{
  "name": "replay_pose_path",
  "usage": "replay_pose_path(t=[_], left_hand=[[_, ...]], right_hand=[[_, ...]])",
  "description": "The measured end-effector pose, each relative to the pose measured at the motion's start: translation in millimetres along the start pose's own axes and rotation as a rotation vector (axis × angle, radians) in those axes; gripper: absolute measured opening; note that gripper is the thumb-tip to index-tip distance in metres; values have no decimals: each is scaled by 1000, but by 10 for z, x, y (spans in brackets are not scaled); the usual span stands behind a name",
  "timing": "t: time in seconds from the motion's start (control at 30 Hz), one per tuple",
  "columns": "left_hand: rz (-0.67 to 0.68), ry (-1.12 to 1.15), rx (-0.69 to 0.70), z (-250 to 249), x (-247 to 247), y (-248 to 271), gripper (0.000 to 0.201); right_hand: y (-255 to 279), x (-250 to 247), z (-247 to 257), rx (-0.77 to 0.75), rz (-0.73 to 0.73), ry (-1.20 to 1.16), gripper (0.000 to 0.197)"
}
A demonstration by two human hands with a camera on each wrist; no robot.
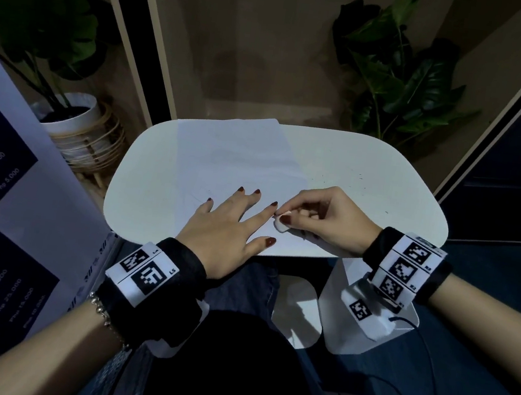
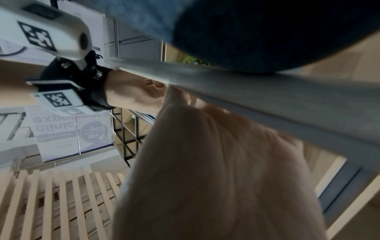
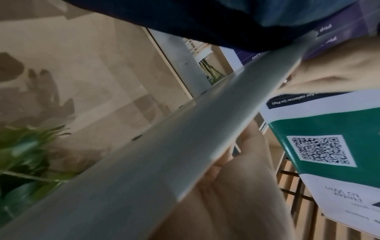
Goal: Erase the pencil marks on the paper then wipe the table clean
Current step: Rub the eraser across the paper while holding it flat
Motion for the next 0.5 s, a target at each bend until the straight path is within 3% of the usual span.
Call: replay_pose_path(t=[0.23,0.4,0.5], left_hand=[[23,53,-21,6,15,7,53],[19,61,-28,3,15,6,53],[28,63,-30,-1,5,14,53]], right_hand=[[-14,-37,64,-26,164,284,15],[8,22,54,-26,55,121,10],[-13,-16,44,8,129,206,11]])
Point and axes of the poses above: each hand's wrist, its own y-axis away from the middle knuckle, its own x-axis out of the palm, z = x × y, the point moved 5 cm from there along -y, towards the middle knuckle, and after that the axes turned 5 degrees about -z, right-handed, at the moved point
